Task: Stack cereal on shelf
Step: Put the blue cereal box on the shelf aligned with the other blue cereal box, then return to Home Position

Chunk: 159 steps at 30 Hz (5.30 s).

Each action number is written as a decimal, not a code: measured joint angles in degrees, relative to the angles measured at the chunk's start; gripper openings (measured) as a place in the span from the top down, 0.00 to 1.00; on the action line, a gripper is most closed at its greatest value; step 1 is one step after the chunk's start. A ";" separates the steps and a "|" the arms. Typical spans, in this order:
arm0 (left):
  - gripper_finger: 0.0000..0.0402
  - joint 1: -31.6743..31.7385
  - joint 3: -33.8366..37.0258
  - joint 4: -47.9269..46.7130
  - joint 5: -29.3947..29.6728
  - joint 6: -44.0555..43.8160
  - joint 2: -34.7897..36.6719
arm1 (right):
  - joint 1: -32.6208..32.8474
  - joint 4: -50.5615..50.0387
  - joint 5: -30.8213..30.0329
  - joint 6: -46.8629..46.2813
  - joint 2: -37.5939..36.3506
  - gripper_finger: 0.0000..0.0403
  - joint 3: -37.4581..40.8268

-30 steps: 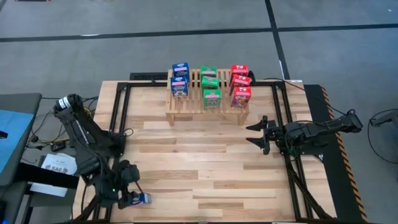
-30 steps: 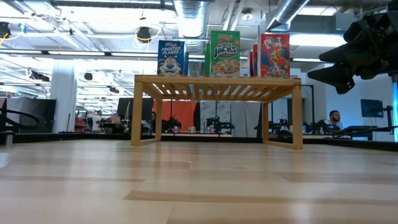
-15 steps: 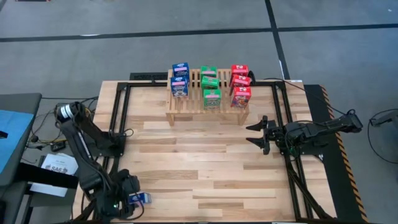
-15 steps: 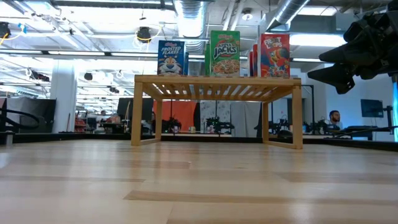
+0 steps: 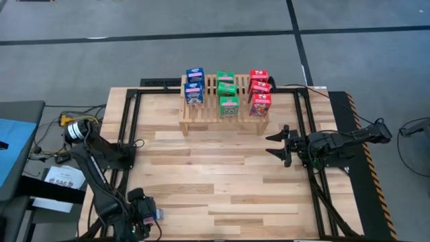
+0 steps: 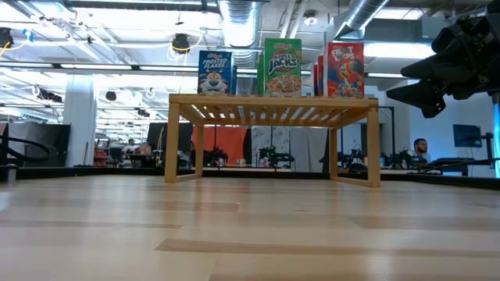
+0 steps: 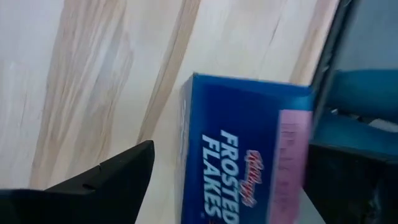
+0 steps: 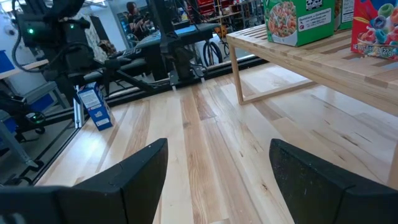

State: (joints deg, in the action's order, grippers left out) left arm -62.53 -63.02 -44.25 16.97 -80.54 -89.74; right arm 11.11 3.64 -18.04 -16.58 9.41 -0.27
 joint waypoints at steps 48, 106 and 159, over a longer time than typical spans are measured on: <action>0.58 67.75 -16.39 -14.38 -11.47 77.66 18.89 | -0.02 0.00 -0.02 0.00 0.00 0.24 0.00; 0.30 84.95 -58.58 -36.45 -16.28 102.71 -10.58 | -0.01 0.02 0.00 0.00 0.00 0.24 -0.02; 0.29 69.88 54.69 38.53 -21.31 80.16 74.76 | -0.02 0.02 0.00 0.00 0.00 0.24 0.00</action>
State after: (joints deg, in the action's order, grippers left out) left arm 7.35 -8.34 -5.72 -4.34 -0.38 -14.98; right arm 11.09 3.66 -18.04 -16.58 9.41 -0.27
